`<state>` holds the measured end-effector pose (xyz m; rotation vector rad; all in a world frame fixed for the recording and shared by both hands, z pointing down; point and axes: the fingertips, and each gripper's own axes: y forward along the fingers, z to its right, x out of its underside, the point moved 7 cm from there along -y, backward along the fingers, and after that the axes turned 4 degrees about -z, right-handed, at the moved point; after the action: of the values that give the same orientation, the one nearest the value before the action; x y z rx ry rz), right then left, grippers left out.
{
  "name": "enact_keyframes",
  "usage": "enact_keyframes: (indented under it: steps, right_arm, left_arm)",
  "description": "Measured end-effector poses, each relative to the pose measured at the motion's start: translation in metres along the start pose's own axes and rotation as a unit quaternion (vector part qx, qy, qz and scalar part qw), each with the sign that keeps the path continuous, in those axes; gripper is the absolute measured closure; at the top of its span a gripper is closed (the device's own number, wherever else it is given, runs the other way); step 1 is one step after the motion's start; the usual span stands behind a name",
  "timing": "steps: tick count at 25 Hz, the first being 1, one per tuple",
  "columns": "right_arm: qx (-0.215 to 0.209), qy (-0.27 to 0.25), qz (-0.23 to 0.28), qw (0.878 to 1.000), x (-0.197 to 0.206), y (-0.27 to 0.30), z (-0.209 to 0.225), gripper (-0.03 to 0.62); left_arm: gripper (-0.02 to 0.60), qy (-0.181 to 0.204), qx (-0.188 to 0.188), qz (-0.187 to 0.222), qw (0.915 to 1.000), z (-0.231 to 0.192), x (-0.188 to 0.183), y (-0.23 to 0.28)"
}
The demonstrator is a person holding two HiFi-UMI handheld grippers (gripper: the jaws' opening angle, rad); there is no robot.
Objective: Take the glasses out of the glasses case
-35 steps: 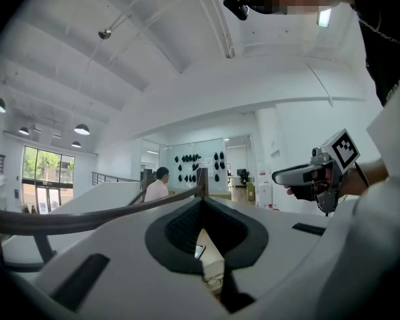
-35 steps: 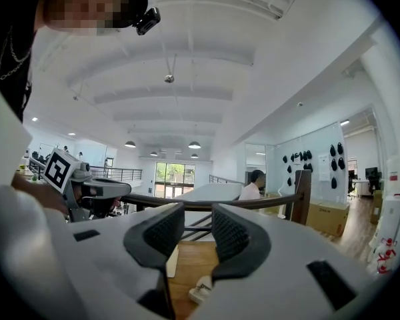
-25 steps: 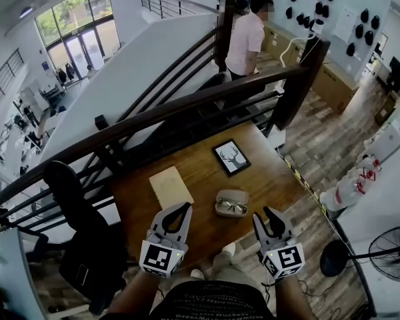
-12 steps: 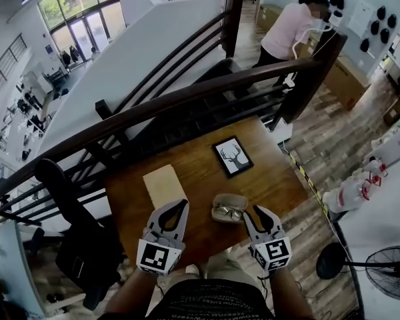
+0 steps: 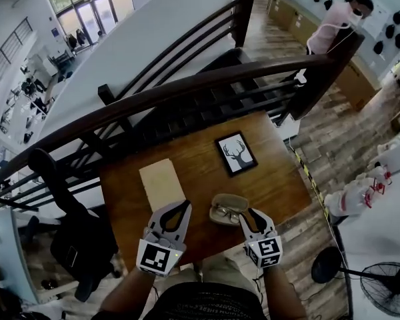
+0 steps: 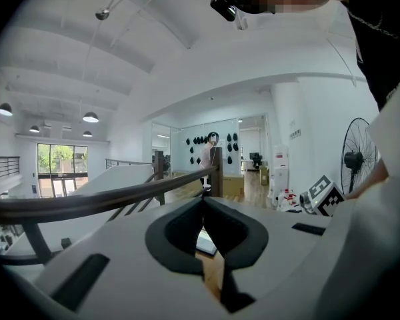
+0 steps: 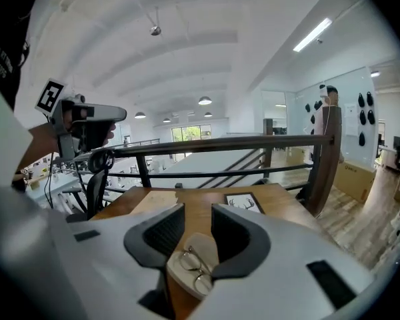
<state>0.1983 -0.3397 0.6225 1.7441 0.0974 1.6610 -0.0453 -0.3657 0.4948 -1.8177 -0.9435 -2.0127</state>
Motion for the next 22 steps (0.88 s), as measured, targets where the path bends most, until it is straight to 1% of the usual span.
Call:
enact_keyframes:
  steps: [9,14,22]
  right_arm:
    - [-0.017,0.004,-0.041,0.999,0.044,0.034,0.009,0.461]
    - [-0.026,0.002,-0.077,0.997,0.071,0.057,0.011,0.462]
    - [-0.045,-0.006,-0.132,0.99,0.11,0.098,0.013,0.462]
  left_arm:
    - [0.555,-0.002,0.013,-0.01,0.9999,0.014,0.019,0.023]
    - [0.555,-0.004,0.013,-0.008,0.9999,0.018,0.016,0.023]
    - [0.555,0.001,0.003,-0.007,1.0,0.013,0.013,0.018]
